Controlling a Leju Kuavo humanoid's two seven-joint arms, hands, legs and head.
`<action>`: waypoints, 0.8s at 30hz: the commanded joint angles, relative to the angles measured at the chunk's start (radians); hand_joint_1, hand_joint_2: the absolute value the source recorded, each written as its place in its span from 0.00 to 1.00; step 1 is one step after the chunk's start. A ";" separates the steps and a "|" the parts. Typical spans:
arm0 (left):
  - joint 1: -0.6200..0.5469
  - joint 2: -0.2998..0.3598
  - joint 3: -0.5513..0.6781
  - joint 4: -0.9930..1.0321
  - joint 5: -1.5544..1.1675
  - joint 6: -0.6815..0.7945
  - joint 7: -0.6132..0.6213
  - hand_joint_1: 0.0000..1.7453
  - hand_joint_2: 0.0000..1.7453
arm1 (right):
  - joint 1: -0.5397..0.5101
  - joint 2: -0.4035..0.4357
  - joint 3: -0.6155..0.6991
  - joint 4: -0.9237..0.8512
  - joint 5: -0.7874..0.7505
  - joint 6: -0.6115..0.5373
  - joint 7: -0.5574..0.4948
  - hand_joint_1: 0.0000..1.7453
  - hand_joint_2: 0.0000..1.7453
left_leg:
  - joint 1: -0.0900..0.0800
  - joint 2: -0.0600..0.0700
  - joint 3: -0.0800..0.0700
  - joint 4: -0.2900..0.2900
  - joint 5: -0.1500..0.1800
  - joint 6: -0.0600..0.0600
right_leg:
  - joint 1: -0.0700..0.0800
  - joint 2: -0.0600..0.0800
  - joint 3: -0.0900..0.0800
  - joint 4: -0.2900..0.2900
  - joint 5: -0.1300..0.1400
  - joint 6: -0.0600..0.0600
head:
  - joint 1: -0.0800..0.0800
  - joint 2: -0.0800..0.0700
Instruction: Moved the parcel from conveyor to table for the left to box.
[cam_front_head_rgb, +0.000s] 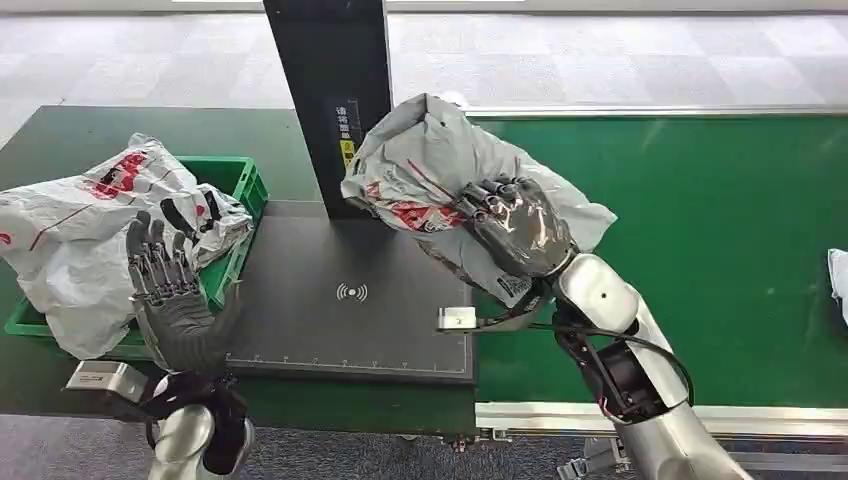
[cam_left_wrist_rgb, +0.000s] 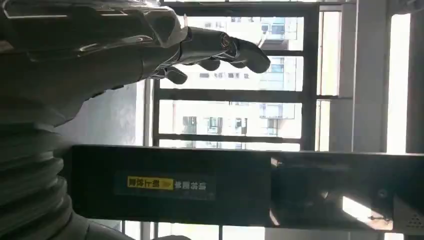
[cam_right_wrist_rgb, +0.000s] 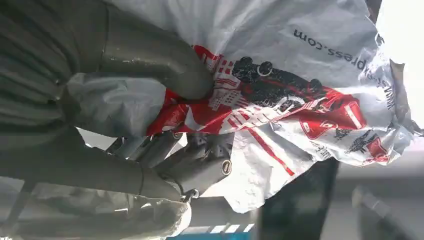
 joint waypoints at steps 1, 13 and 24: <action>0.018 -0.005 0.045 -0.027 0.000 0.001 0.003 0.00 1.00 | -0.178 -0.001 0.164 0.311 -0.004 0.009 0.005 1.00 1.00 | 0.000 0.003 0.003 -0.001 -0.002 0.001 | 0.000 0.004 0.002 -0.001 -0.001 0.000 | 0.000 0.000; 0.018 -0.005 0.045 -0.027 0.000 0.001 0.003 0.00 1.00 | -0.178 -0.001 0.164 0.311 -0.004 0.009 0.005 1.00 1.00 | -0.001 0.001 -0.001 0.000 -0.001 0.000 | 0.000 0.002 -0.001 0.000 -0.001 0.000 | 0.000 0.000; 0.047 -0.007 0.038 -0.064 0.000 -0.002 0.003 0.00 1.00 | -0.339 0.133 0.318 0.560 -0.099 0.140 0.045 1.00 1.00 | -0.001 0.006 0.000 0.000 -0.002 0.000 | -0.001 0.006 -0.002 0.001 0.000 0.000 | 0.000 0.000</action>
